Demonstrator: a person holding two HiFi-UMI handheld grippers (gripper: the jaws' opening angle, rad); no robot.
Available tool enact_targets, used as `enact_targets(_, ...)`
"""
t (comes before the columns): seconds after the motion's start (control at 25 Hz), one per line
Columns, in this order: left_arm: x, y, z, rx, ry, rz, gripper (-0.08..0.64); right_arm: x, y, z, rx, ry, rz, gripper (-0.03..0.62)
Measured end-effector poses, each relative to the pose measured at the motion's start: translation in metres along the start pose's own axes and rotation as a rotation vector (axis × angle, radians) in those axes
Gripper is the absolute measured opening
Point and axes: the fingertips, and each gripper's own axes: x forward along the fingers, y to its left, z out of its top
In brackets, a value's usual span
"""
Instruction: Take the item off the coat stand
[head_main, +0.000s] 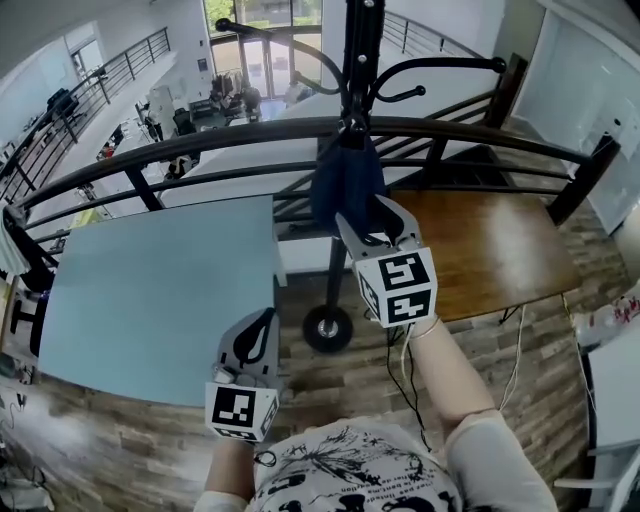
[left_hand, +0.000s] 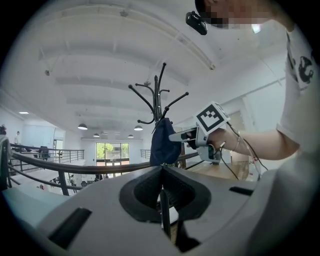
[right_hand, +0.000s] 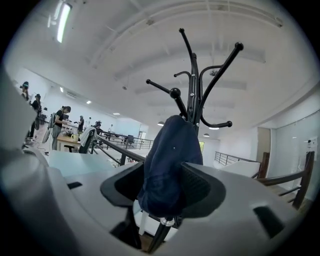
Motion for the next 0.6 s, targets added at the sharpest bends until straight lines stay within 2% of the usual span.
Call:
enact_targets(0.16,0.010,-0.003,-0.011,0.008,-0.006,0.015,0.005,0.008,-0.004,-0.004,0.023,-0.006,0.031,0.195)
enact_targets(0.28,0.014,-0.003,-0.012,-0.006,0.003,0.031,0.005,0.012,-0.007,-0.004,0.062,-0.012,0.024,0.068)
enact_targets(0.32,0.014,-0.006,-0.014,-0.013,0.004,0.029,0.005,0.011,-0.008,-0.004,0.074,-0.014,0.024,0.053)
enact_targets(0.48,0.011,-0.019,-0.018,-0.027,0.012,0.003,0.005,0.004,-0.015,-0.001,0.084,-0.035,0.031,0.031)
enact_targets(0.6,0.009,-0.020,-0.019,-0.032,0.020,-0.005,0.005,-0.007,-0.017,0.016,0.100,-0.087,0.041,0.026)
